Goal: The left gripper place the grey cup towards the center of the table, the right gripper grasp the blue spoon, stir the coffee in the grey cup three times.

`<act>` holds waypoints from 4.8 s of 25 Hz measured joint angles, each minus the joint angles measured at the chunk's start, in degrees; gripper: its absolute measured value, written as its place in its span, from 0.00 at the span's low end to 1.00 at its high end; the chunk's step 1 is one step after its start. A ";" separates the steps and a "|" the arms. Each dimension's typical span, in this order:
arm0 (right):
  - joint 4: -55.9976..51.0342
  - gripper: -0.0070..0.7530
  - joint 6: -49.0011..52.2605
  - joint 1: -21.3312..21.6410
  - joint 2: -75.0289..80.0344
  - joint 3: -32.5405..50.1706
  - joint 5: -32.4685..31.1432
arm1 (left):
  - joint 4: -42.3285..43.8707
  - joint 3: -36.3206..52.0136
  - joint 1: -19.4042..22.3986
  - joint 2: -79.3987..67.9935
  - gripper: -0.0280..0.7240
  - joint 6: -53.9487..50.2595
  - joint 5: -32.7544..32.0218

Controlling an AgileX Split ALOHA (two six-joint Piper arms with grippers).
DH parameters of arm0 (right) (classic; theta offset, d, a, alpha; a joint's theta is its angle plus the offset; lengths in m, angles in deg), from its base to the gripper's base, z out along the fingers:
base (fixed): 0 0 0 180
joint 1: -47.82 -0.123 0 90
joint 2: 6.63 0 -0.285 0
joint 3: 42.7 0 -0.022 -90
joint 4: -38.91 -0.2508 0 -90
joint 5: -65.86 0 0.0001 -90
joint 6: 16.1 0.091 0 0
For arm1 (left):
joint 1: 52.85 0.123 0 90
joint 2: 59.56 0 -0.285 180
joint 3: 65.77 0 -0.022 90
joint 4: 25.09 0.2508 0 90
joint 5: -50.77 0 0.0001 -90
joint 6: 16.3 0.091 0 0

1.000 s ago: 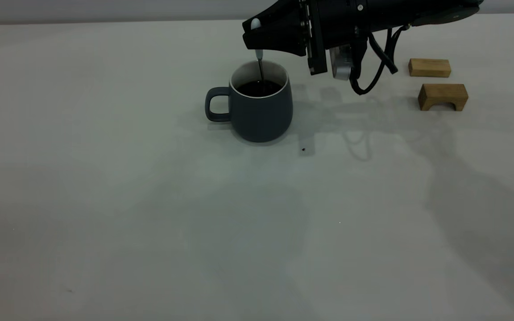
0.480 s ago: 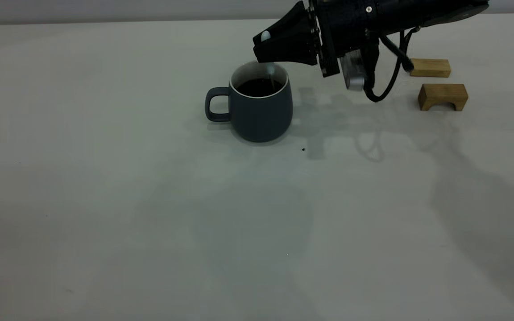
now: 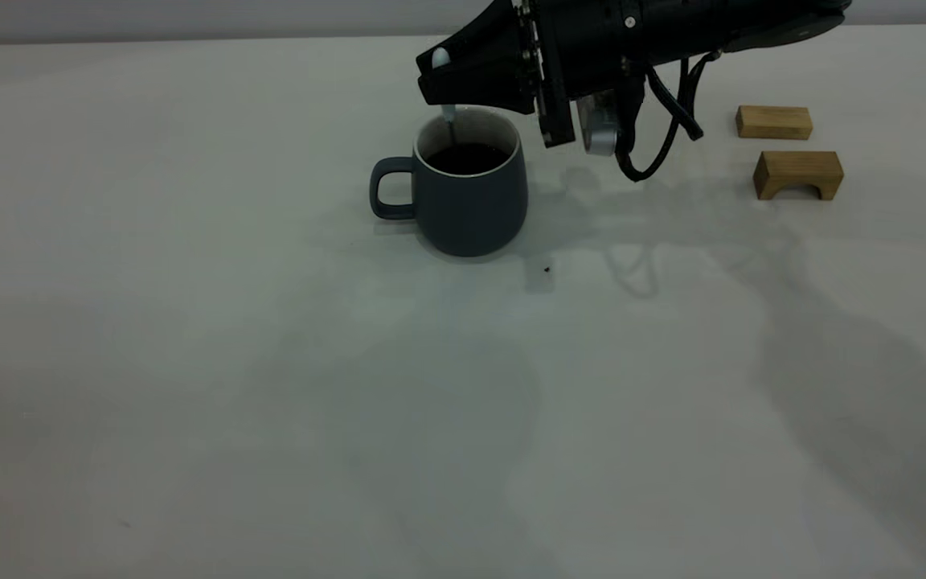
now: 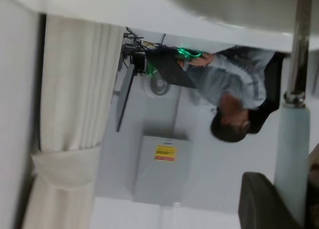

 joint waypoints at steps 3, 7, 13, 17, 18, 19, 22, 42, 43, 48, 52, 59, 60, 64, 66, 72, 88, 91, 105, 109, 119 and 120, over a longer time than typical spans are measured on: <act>2.56 0.19 -2.60 0.67 0.00 0.00 0.59 | 0.00 0.00 0.00 0.00 0.82 0.00 0.00; 7.13 0.19 -1.69 2.35 0.00 0.00 0.27 | 0.00 0.00 0.00 0.00 0.82 0.00 0.00; 7.54 0.19 13.61 2.43 -0.06 -0.06 -0.66 | 0.00 0.00 0.00 0.00 0.82 0.00 0.00; 4.06 0.19 12.37 0.96 0.00 -0.06 -0.59 | 0.00 0.00 0.00 0.00 0.82 0.00 0.00; 2.75 0.19 10.12 0.64 0.00 -0.06 -0.59 | 0.00 0.00 0.00 0.00 0.82 0.00 0.00; 1.61 0.19 6.81 0.45 0.00 -0.06 -0.59 | 0.00 0.00 0.00 0.00 0.82 0.00 0.00; -0.16 0.19 -3.38 0.37 0.00 -0.06 0.18 | 0.00 0.00 0.00 0.00 0.82 0.00 0.00; 9.57 0.19 -11.41 2.04 0.00 -0.06 0.00 | 0.00 0.00 0.00 0.00 0.82 0.00 0.00; 10.02 0.19 -11.41 2.04 0.00 -0.06 0.00 | 0.00 0.00 0.00 0.00 0.82 0.00 0.00; 11.20 0.21 -11.51 2.08 0.00 -0.06 -0.10 | 0.00 0.00 0.00 0.00 0.82 0.00 0.00; 13.82 0.36 -11.57 2.08 0.00 -0.06 -0.35 | 0.00 0.00 0.00 0.00 0.82 0.00 0.00; 18.60 0.70 -12.29 2.08 -0.06 -0.06 -0.40 | 0.00 0.00 0.00 0.00 0.82 0.00 0.00; 19.56 0.74 -12.95 2.08 -0.24 -0.06 -0.40 | 0.00 0.00 0.00 0.00 0.82 0.00 0.00; 25.51 0.84 -16.81 2.08 -3.85 -0.31 -0.49 | 0.00 0.00 0.00 0.00 0.82 0.00 0.00; 30.14 0.85 -19.51 2.08 -7.20 -1.85 -0.84 | 0.00 0.00 0.00 0.00 0.82 0.00 0.00; 45.25 0.79 -33.37 2.08 -17.72 -9.14 -2.11 | 0.00 0.00 0.00 0.00 0.82 0.00 0.00; 65.96 0.42 -42.85 2.15 -46.90 -14.05 -5.11 | 0.00 0.00 0.00 0.00 0.82 0.00 0.00; 73.38 0.36 -38.79 2.15 -52.90 -10.81 -5.11 | 0.00 0.00 0.00 0.00 0.82 0.00 0.00; 88.72 0.31 -33.20 2.15 -92.96 31.11 -5.11 | 0.00 0.00 0.00 0.00 0.82 0.00 0.00; 91.22 0.31 -33.31 2.15 -107.43 42.18 -5.11 | 0.00 0.00 0.00 0.00 0.82 0.00 0.00; 95.17 0.32 -33.69 3.86 -136.97 60.76 -4.30 | 0.00 0.00 0.00 0.00 0.82 0.00 0.00; 95.71 0.32 -33.71 4.63 -139.16 62.60 -3.30 | 0.00 0.00 0.00 0.00 0.82 0.00 0.00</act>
